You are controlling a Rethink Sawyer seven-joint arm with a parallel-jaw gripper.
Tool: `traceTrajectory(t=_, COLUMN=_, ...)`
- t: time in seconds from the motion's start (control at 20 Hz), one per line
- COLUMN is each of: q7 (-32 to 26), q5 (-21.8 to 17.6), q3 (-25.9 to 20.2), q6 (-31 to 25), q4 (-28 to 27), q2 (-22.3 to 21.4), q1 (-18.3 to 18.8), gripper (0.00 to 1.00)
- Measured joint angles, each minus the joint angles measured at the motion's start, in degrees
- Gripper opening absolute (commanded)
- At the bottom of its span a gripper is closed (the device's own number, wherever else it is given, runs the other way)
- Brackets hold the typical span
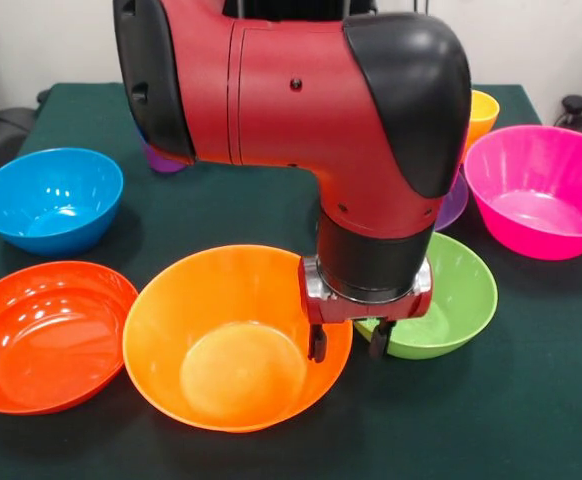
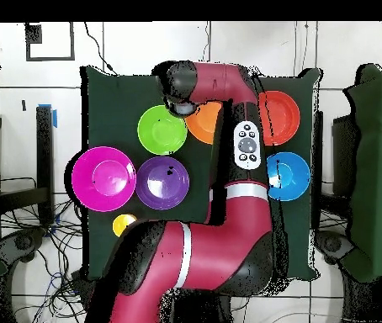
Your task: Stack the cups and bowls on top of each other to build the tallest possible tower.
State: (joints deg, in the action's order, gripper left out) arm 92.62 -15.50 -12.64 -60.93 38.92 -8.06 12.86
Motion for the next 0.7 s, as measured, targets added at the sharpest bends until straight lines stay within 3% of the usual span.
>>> traceTrajectory(t=0.7, q7=0.00, q5=2.28, q3=0.00, q6=-1.03, q4=5.68, q2=-10.09, q1=0.00, gripper=1.00)
